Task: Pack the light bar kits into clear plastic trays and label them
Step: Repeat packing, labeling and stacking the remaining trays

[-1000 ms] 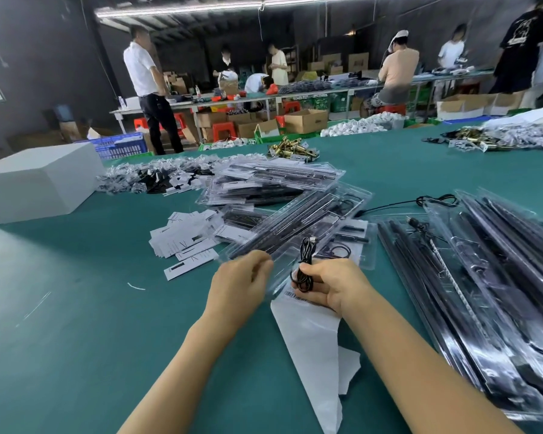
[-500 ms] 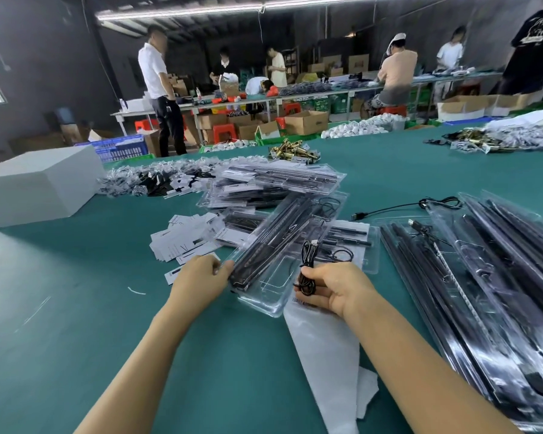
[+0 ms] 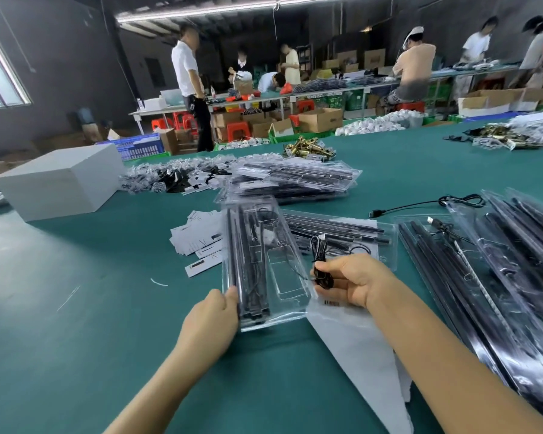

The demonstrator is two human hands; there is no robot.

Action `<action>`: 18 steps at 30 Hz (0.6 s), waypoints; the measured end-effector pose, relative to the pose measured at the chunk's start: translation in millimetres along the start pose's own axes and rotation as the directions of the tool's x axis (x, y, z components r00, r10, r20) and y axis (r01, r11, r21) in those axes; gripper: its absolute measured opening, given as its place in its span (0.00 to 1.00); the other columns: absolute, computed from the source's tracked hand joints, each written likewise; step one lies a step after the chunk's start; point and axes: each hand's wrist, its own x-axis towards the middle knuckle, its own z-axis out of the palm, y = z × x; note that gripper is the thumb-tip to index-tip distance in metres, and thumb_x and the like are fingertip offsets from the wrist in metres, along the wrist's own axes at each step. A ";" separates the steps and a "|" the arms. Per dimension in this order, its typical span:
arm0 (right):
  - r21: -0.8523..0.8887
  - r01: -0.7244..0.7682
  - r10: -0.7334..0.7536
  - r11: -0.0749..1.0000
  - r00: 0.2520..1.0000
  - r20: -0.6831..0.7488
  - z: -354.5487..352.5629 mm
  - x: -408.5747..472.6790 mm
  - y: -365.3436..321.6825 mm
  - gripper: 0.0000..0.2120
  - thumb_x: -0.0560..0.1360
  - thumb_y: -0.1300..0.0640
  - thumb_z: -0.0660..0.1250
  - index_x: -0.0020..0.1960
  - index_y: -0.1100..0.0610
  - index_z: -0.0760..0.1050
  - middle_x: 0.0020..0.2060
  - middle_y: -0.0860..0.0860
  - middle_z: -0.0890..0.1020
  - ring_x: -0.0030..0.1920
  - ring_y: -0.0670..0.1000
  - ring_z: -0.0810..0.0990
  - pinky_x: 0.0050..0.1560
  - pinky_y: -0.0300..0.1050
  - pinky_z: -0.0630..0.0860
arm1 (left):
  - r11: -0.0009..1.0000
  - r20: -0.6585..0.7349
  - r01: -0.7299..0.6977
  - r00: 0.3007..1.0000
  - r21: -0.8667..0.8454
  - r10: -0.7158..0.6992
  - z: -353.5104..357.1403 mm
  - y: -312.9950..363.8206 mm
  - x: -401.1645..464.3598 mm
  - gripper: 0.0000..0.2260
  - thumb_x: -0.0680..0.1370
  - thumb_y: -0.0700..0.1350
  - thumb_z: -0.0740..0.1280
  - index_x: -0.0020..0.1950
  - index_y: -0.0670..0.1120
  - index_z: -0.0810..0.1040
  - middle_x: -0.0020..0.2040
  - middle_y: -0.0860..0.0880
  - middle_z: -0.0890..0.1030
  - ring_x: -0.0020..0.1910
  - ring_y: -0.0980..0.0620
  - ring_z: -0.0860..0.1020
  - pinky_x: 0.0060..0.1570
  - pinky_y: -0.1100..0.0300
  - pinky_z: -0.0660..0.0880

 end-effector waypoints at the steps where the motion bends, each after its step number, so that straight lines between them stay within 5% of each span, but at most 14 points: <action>1: -0.025 0.027 -0.027 0.999 0.999 -0.020 -2.1 0.6 -2.1 0.04 0.73 0.69 0.69 0.46 0.69 0.77 0.35 0.60 0.82 0.31 0.55 0.81 0.23 0.44 0.78 | 0.998 0.004 -0.024 1.000 0.061 0.023 4.7 3.7 -5.0 0.20 0.83 0.55 0.50 0.40 0.42 0.67 0.40 0.48 0.74 0.46 0.41 0.74 0.42 0.54 0.65; 5: -0.145 0.129 -0.146 0.981 0.983 -0.114 -14.6 4.1 -10.9 0.09 0.71 0.68 0.72 0.50 0.64 0.76 0.39 0.63 0.82 0.31 0.56 0.82 0.23 0.45 0.77 | 0.908 0.069 -0.182 0.983 0.378 0.168 2.6 20.2 -7.0 0.23 0.82 0.59 0.51 0.35 0.46 0.67 0.36 0.48 0.75 0.41 0.43 0.78 0.38 0.57 0.71; 8: -0.162 0.147 -0.170 0.976 0.976 -0.137 -19.0 5.9 -16.3 0.06 0.69 0.69 0.73 0.44 0.63 0.78 0.39 0.64 0.83 0.33 0.59 0.83 0.27 0.49 0.80 | 0.785 -0.013 -0.333 0.917 0.522 0.398 -8.6 36.1 1.4 0.19 0.80 0.62 0.55 0.37 0.49 0.66 0.32 0.53 0.70 0.37 0.46 0.77 0.35 0.59 0.70; 11: -0.195 0.170 -0.197 0.966 0.972 -0.131 -16.1 7.8 -18.1 0.05 0.69 0.69 0.73 0.40 0.62 0.78 0.32 0.61 0.84 0.28 0.56 0.83 0.26 0.49 0.79 | 0.708 0.032 -0.598 0.772 0.377 0.635 -2.4 56.5 4.1 0.18 0.78 0.65 0.56 0.49 0.50 0.70 0.33 0.56 0.70 0.37 0.49 0.76 0.35 0.57 0.72; 14: -0.246 0.177 -0.212 0.953 0.970 -0.122 -16.9 11.0 -17.7 0.03 0.70 0.68 0.73 0.41 0.62 0.79 0.34 0.62 0.84 0.29 0.58 0.83 0.28 0.47 0.79 | 0.577 0.185 -0.741 0.656 0.342 0.732 19.9 72.4 -4.2 0.30 0.71 0.74 0.54 0.68 0.61 0.64 0.38 0.56 0.70 0.39 0.50 0.74 0.35 0.58 0.67; 18: -0.289 0.176 -0.219 0.941 0.968 -0.124 -15.5 12.9 -15.6 0.03 0.69 0.68 0.73 0.38 0.63 0.82 0.39 0.64 0.83 0.33 0.60 0.83 0.31 0.48 0.80 | 0.495 0.222 -0.725 0.646 0.480 0.731 38.7 75.4 -4.1 0.31 0.75 0.70 0.54 0.74 0.58 0.56 0.42 0.52 0.71 0.44 0.45 0.77 0.36 0.57 0.63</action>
